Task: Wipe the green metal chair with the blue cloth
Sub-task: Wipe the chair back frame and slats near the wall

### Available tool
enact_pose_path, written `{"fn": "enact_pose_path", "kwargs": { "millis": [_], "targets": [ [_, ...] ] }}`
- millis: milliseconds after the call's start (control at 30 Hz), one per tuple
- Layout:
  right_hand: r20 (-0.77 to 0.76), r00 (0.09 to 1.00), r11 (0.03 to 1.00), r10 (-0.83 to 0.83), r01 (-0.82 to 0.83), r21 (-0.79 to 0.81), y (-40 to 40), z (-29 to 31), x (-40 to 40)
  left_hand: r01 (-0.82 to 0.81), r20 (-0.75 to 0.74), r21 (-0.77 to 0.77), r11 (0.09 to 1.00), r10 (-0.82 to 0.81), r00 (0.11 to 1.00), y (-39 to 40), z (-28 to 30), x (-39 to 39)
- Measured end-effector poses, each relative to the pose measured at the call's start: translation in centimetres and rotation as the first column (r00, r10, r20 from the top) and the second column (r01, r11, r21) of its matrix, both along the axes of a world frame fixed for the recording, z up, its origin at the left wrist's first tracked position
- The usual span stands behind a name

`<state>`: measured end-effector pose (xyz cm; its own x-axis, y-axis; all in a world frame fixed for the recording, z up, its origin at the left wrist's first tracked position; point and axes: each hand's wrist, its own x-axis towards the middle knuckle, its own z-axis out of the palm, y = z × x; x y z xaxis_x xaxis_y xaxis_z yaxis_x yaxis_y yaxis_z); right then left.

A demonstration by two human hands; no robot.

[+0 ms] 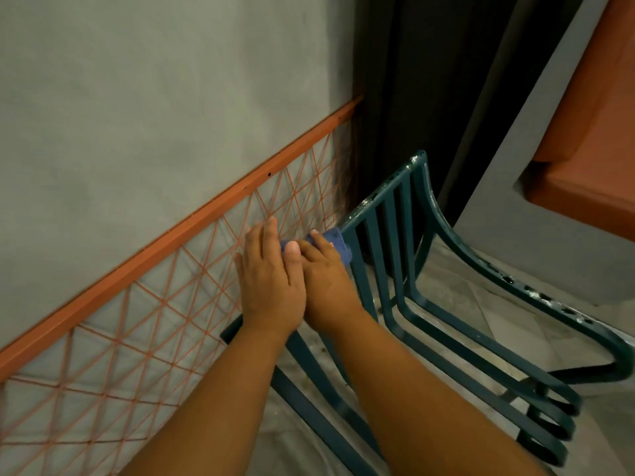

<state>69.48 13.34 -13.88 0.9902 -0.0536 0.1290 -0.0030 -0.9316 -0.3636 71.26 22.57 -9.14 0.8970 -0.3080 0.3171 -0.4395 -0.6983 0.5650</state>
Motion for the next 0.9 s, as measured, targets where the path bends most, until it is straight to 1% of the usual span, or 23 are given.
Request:
{"fn": "enact_pose_path", "kwargs": {
  "millis": [67,100,133,167,233,300,333,400,467,533,567,633,700,733,767,800,833,900],
  "targets": [
    [0.114,0.989,0.991,0.092,-0.102,0.09,-0.4,-0.4,-1.7,0.0,-0.009,-0.011,1.0,0.0,1.0,-0.3,0.1,0.4],
    [0.179,0.979,0.984,0.097,-0.121,0.128,-1.2,-0.2,-2.6,0.005,-0.011,-0.016,1.0,-0.006,1.0,-0.3,0.0,0.6],
    [0.21,0.974,0.981,0.084,-0.118,0.153,-2.1,-0.1,-3.0,0.021,-0.007,-0.02,1.0,-0.021,1.0,-0.3,0.0,0.9],
    [0.222,0.973,0.984,0.055,-0.091,0.156,-2.9,0.3,-3.0,0.047,-0.002,-0.023,0.999,-0.047,0.999,-0.3,-0.2,1.1],
    [0.218,0.974,0.987,-0.068,0.033,0.16,-4.1,1.1,-1.7,0.101,-0.02,-0.039,0.994,-0.102,0.995,-0.4,-0.6,1.5],
    [0.197,0.968,0.982,-0.158,0.132,0.137,-3.8,1.9,-0.4,0.108,-0.086,-0.108,0.988,-0.117,0.989,-0.4,-1.0,1.8],
    [0.207,0.966,0.984,-0.155,0.134,0.114,-3.1,2.0,-0.2,0.094,-0.12,-0.161,0.982,-0.114,0.986,-0.4,-1.1,2.0],
    [0.248,0.967,0.993,-0.06,0.033,0.109,-1.7,1.2,-0.6,0.052,-0.167,-0.275,0.96,-0.101,0.981,-0.4,-1.1,2.1],
    [0.306,0.951,0.981,0.053,-0.107,0.162,-1.5,0.1,-2.0,-0.001,-0.198,-0.379,0.925,-0.08,0.977,-0.2,-1.0,2.2],
    [0.358,0.93,0.972,0.085,-0.156,0.174,-3.0,-0.3,-2.4,-0.031,-0.224,-0.443,0.896,-0.078,0.972,0.1,-1.0,2.3],
    [0.353,0.933,0.975,0.074,-0.142,0.169,-3.8,0.0,-2.1,-0.034,-0.236,-0.463,0.886,-0.086,0.968,0.3,-1.0,2.4],
    [0.26,0.965,0.988,-0.019,-0.023,0.156,-5.0,1.3,-0.7,-0.03,-0.25,-0.471,0.882,-0.101,0.963,0.4,-1.2,2.4],
    [0.107,0.989,0.994,-0.102,0.098,0.041,-4.7,3.2,0.9,-0.002,-0.216,-0.417,0.909,-0.097,0.972,0.3,-1.2,2.3],
    [0.027,0.994,0.994,-0.11,0.111,-0.019,-4.0,3.8,1.6,0.018,-0.185,-0.388,0.921,-0.097,0.978,0.2,-1.2,2.2],
    [-0.022,0.996,0.994,-0.088,0.086,-0.064,-3.2,4.2,2.0,0.036,-0.158,-0.368,0.929,-0.1,0.982,0.1,-1.3,2.2],
    [-0.033,0.999,0.997,-0.037,0.035,-0.073,-2.3,4.0,2.2,0.045,-0.145,-0.358,0.933,-0.104,0.984,0.0,-1.3,2.3],
    [0.007,1.0,0.999,0.019,-0.019,-0.033,-1.4,3.5,2.0,0.043,-0.146,-0.355,0.934,-0.101,0.984,0.0,-1.3,2.4],
    [0.159,0.986,0.988,0.049,-0.071,0.135,-0.3,1.4,0.6,0.017,-0.167,-0.359,0.933,-0.082,0.983,-0.1,-1.3,2.5]
  ]
}}
